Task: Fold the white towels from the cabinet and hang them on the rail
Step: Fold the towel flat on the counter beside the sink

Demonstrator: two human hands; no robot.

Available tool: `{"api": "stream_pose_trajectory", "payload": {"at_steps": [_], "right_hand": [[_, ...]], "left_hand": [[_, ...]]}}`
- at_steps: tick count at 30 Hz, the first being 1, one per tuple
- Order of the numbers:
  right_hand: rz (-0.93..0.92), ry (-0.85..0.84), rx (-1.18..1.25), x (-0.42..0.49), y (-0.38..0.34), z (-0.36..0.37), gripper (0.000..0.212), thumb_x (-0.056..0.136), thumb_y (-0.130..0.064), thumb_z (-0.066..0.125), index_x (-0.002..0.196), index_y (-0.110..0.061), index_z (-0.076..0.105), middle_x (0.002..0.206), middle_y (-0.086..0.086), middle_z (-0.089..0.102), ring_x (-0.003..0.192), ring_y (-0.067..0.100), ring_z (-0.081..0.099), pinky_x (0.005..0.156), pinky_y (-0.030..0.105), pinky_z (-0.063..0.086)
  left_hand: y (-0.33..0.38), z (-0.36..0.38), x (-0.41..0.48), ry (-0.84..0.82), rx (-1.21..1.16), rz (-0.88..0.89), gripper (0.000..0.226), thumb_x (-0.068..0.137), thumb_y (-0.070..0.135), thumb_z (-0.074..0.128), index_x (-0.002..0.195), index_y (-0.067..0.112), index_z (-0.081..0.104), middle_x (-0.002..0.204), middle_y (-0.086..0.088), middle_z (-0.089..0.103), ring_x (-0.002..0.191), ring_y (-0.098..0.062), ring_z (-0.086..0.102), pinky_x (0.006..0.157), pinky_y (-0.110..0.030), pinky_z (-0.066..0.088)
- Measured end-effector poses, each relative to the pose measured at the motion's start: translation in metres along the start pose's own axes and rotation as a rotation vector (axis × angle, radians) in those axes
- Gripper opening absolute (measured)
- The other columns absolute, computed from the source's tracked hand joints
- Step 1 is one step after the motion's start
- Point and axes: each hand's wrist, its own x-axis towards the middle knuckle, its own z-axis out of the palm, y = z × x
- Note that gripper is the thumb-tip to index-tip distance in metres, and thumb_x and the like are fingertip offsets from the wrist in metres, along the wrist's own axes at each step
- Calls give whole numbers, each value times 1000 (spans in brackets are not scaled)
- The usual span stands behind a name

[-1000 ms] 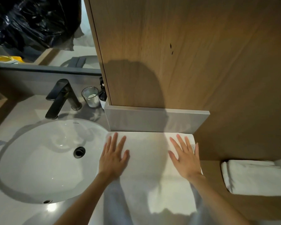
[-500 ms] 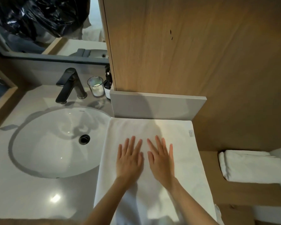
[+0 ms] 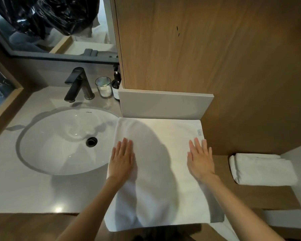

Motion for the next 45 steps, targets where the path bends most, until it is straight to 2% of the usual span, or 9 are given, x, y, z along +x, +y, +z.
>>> {"api": "stream_pose_trajectory", "payload": {"at_steps": [5,8,10,13,21,26,31,39,45], "right_hand": [[-205,33,264,-40,-78,11,57,99,-36,17,154,-23,19,162,1,1,150,26,-6,117,39,-10],[-235,38,231,-73,-99,37,60,100,-49,2,153,-31,24,161,-3,10,150,24,3,120,46,-3],[-245,41,120,-82,-93,44,60,99,-53,-2,153,-37,20,162,-3,11,150,23,4,121,47,3],[-259,46,11,-81,-63,41,52,99,-54,5,151,-48,0,161,-11,-8,149,16,-10,120,42,-6],[53,-7,32,-96,15,30,55,98,-58,4,150,-46,-9,161,-7,-15,148,20,-18,119,49,-8],[114,-78,63,-106,-36,20,55,104,-38,14,155,-26,-1,163,6,-7,149,33,-9,118,57,-1],[-164,-54,83,-148,-112,53,50,104,-45,12,151,-45,-4,161,-5,-16,148,27,-18,115,53,-14],[-20,-43,31,-160,-8,46,57,94,-66,4,148,-51,-10,160,-10,-19,147,21,-20,118,43,-13],[106,-150,139,-157,22,39,63,91,-71,11,146,-54,-11,158,-12,-25,146,31,-23,116,58,-4]], "left_hand": [[49,15,-37,39,-93,67,60,98,37,12,152,13,23,158,-6,14,147,-27,12,119,-39,1],[58,27,-68,8,-95,72,56,102,40,12,154,21,9,160,2,-4,148,-17,-10,120,-40,-8],[49,27,-79,17,-74,86,54,101,42,15,154,28,9,160,6,-5,147,-14,-12,120,-39,-7],[31,15,-82,11,-98,97,54,99,46,14,152,36,13,160,8,-2,148,-14,-9,120,-37,-7],[-3,4,-91,-77,-31,78,56,99,47,7,153,32,1,160,3,-12,146,-15,-19,119,-35,-10],[-6,6,-91,-52,28,108,56,100,41,15,154,28,5,162,-3,-5,148,-21,-7,121,-41,-2],[-11,11,-91,-27,61,116,54,102,38,23,154,30,9,162,-2,1,149,-22,0,121,-39,2],[-21,9,-91,11,27,196,53,98,37,25,148,20,36,155,-14,29,142,-36,27,115,-48,23],[-24,13,-84,56,5,247,46,97,31,36,135,12,55,141,-22,47,126,-44,48,101,-57,40]]}}
